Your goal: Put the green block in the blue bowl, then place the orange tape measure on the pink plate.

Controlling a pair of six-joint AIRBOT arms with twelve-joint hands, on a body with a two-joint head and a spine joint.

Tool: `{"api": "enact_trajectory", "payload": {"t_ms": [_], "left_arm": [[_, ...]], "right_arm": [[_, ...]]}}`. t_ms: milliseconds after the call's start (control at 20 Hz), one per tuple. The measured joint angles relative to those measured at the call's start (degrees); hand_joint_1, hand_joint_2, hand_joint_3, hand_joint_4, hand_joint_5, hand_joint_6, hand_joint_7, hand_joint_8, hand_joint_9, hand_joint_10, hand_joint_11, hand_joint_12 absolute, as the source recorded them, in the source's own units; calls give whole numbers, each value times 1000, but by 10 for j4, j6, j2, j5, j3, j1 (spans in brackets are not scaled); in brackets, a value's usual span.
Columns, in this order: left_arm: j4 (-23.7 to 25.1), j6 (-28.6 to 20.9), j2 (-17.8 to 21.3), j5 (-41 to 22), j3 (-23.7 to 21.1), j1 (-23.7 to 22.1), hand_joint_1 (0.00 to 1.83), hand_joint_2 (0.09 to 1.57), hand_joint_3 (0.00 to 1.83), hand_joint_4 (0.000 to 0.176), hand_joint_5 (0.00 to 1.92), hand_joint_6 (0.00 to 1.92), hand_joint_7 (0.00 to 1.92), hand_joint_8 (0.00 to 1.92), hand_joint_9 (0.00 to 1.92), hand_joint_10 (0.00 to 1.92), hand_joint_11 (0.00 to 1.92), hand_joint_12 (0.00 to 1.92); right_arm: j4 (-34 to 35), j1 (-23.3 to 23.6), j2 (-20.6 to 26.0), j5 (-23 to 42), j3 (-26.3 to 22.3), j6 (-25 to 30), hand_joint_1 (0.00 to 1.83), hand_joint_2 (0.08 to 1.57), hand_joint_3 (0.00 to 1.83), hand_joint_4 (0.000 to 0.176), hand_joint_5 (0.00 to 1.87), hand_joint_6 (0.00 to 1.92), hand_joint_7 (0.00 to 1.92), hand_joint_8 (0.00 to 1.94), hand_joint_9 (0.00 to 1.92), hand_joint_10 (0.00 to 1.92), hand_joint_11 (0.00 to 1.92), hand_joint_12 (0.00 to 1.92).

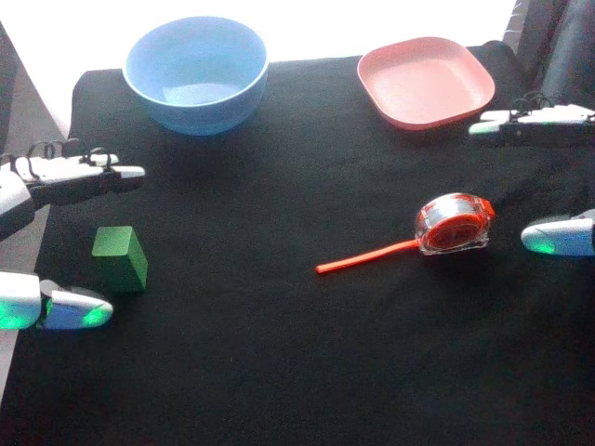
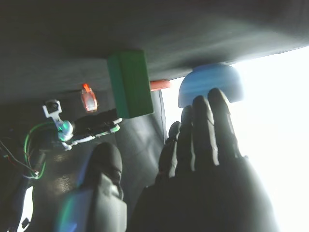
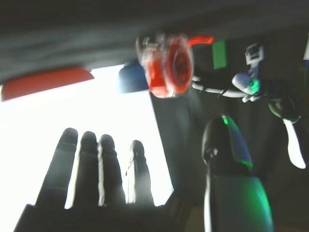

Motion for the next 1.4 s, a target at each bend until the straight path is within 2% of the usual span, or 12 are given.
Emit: {"api": "enact_trajectory", "payload": {"t_ms": [150,200,300,450,650,700,750,900,1100,1250,1300,1400], "left_arm": [[26,-1,-9,25,5,-12,854,951,1,70,303,5,215,7,188,9,0,553],[36,-1,-13,30,9,-18,865,968,2,19,406,13,361,17,340,19,50,755],[49,-2,-21,46,17,-37,850,1010,0,0,550,4,630,10,590,35,84,1080],[67,-1,-26,67,24,-56,868,1035,1,0,708,7,877,35,809,93,187,1344],[79,-1,-26,78,28,-76,1095,1003,0,0,902,6,1095,15,951,360,434,1350],[79,-1,-26,80,28,-79,1307,1036,2,0,947,12,1103,635,942,465,448,1384],[81,-1,-26,81,28,-80,1271,1079,4,0,970,628,1088,932,960,546,552,1384],[92,4,-26,86,30,-95,1254,1145,1,0,923,788,945,1289,859,1116,616,1672],[96,15,-24,96,30,-118,1271,1072,0,0,1229,353,1008,1144,982,941,556,1437],[120,26,-19,98,36,-176,1290,1042,0,0,1355,82,1083,1046,1107,886,776,1449],[127,27,-20,96,42,-197,1287,1056,0,0,1350,47,1049,1120,1091,920,642,1607],[130,36,-39,98,68,-246,1207,1013,2,0,1250,479,949,1208,984,1474,857,1843]], "right_arm": [[-1,0,0,0,3,1,942,1012,1,12,386,2,253,2,253,7,0,729],[0,0,0,-1,2,1,962,1005,0,7,390,2,257,2,259,5,0,762],[-1,0,0,0,2,1,956,1000,1,13,400,0,259,0,276,1,0,819],[-1,0,0,-1,2,2,923,1012,2,10,396,0,258,0,277,2,0,837],[-1,0,0,0,2,3,945,1000,0,0,436,5,303,5,306,6,0,877],[-1,0,0,-1,2,3,947,1003,0,0,445,6,312,6,314,7,0,887],[-1,0,0,0,2,3,933,1008,2,0,444,3,310,3,309,3,0,858],[-1,0,0,0,2,3,913,1018,3,8,433,1,313,2,302,4,2,800],[-1,0,0,0,1,3,865,1042,2,0,432,0,325,0,322,0,3,892],[-1,0,0,0,0,4,885,1038,0,5,442,2,338,4,347,9,23,912],[-1,0,0,0,0,4,889,1036,0,9,446,3,347,7,360,12,38,922],[-1,0,0,-2,1,4,882,1039,1,26,439,0,335,0,342,3,17,919]]}}
